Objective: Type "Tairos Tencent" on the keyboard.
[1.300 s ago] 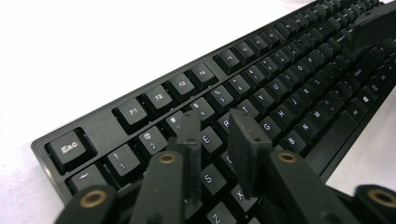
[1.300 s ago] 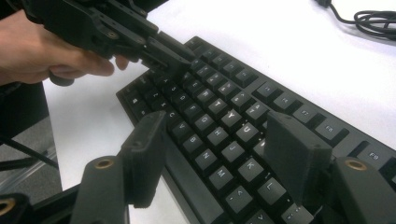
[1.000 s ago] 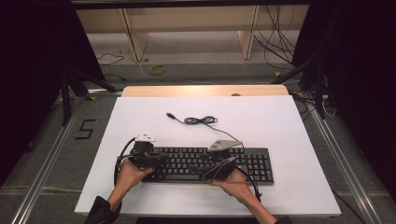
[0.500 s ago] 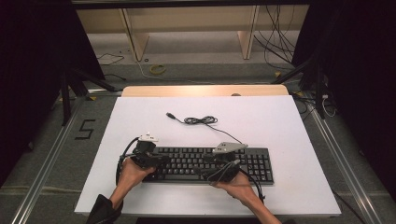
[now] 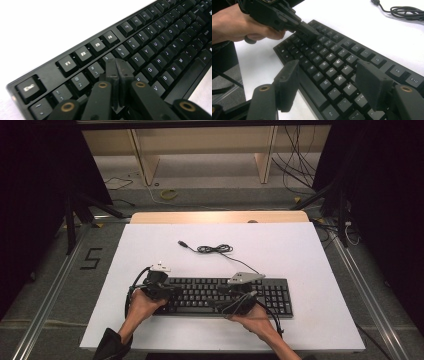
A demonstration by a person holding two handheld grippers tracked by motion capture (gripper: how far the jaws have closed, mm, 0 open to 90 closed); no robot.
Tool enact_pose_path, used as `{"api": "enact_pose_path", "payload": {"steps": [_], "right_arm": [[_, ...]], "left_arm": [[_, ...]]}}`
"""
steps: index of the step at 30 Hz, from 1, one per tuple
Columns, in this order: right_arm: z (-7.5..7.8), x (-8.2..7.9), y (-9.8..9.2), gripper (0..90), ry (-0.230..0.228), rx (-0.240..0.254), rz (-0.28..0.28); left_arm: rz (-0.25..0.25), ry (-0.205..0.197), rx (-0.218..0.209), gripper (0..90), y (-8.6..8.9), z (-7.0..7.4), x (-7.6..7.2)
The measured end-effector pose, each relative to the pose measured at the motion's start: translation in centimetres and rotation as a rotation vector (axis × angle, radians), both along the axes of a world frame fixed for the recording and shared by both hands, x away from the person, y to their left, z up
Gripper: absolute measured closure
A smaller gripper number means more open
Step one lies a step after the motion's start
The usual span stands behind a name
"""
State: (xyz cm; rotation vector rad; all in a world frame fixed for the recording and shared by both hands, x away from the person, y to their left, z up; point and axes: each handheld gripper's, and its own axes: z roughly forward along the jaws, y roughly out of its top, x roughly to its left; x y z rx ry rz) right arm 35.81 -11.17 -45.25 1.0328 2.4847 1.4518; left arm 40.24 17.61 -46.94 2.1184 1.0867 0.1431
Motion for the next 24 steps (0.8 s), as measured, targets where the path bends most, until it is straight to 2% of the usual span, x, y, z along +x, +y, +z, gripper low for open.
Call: {"api": "enact_pose_path", "payload": {"steps": [10, 24], "right_arm": [[0.0, 0.0, 0.1, 37.0, -0.004, -0.001, 0.003], [0.1, 0.1, 1.2, 37.7, -0.002, -0.006, 0.020]], "left_arm": [[-0.009, 0.002, -0.077, 79.2, 0.6, 0.5, -0.3], [-0.018, 0.010, -0.123, 62.7, 0.9, 1.0, -0.9]]}}
